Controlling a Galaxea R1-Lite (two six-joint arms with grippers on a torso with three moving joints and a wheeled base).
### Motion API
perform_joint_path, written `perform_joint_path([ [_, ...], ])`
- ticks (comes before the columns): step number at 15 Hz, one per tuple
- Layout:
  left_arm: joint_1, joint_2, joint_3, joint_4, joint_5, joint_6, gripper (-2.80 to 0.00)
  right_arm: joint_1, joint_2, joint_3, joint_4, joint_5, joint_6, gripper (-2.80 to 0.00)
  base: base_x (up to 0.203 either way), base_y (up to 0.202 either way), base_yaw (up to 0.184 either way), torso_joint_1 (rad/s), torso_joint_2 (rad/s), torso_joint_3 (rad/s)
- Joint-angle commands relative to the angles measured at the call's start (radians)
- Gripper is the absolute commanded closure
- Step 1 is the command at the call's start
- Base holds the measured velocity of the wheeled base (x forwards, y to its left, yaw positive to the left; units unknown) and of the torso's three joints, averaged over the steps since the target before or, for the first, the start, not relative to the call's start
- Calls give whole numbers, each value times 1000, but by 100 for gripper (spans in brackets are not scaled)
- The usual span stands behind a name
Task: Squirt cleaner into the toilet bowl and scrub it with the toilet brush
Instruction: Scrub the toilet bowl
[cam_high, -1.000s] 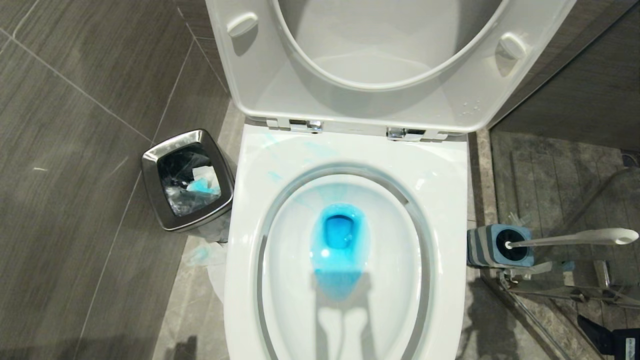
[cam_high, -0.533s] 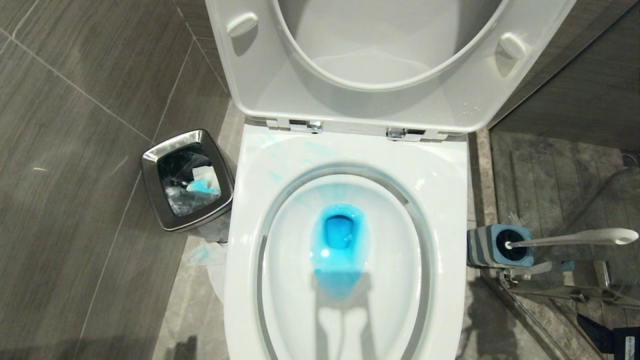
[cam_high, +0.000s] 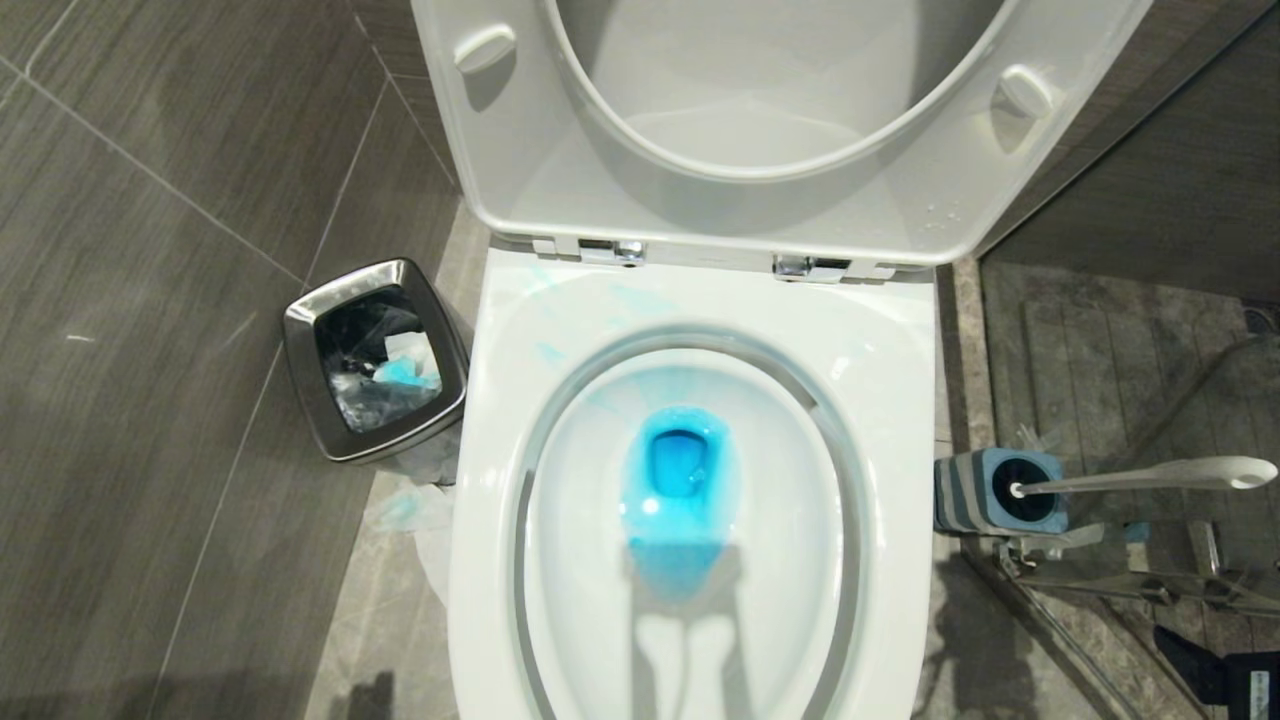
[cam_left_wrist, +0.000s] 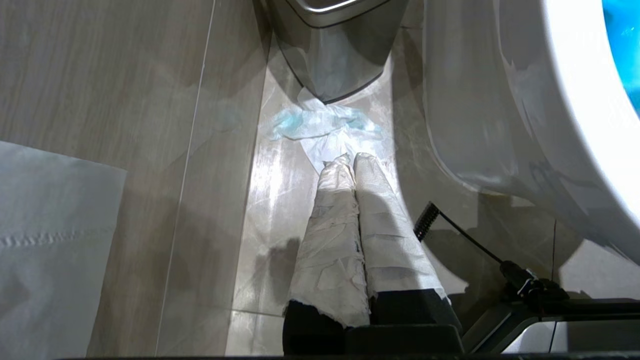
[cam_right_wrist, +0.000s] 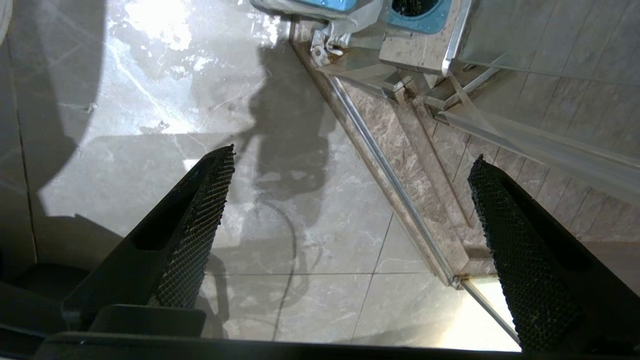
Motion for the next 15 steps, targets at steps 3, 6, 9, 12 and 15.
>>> perform_joint_path([
  [3, 0, 0, 0, -1, 0, 3, 0, 0, 1, 0, -4, -1, -9, -280, 0, 0, 0, 0, 0, 0],
  [6, 0, 0, 0, -1, 0, 4, 0, 0, 1, 0, -4, -1, -9, -280, 0, 0, 0, 0, 0, 0],
  [9, 0, 0, 0, -1, -1, 8, 0, 3, 1, -2, -4, -1, -9, -280, 0, 0, 0, 0, 0, 0],
  [12, 0, 0, 0, 1, -3, 11, 0, 0, 11, -11, -5, -1, -8, -280, -85, 0, 0, 2, 5, -1],
  [15, 0, 0, 0, -1, 0, 2, 0, 2, 13, -14, -5, -1, -9, -280, 0, 0, 0, 0, 0, 0],
])
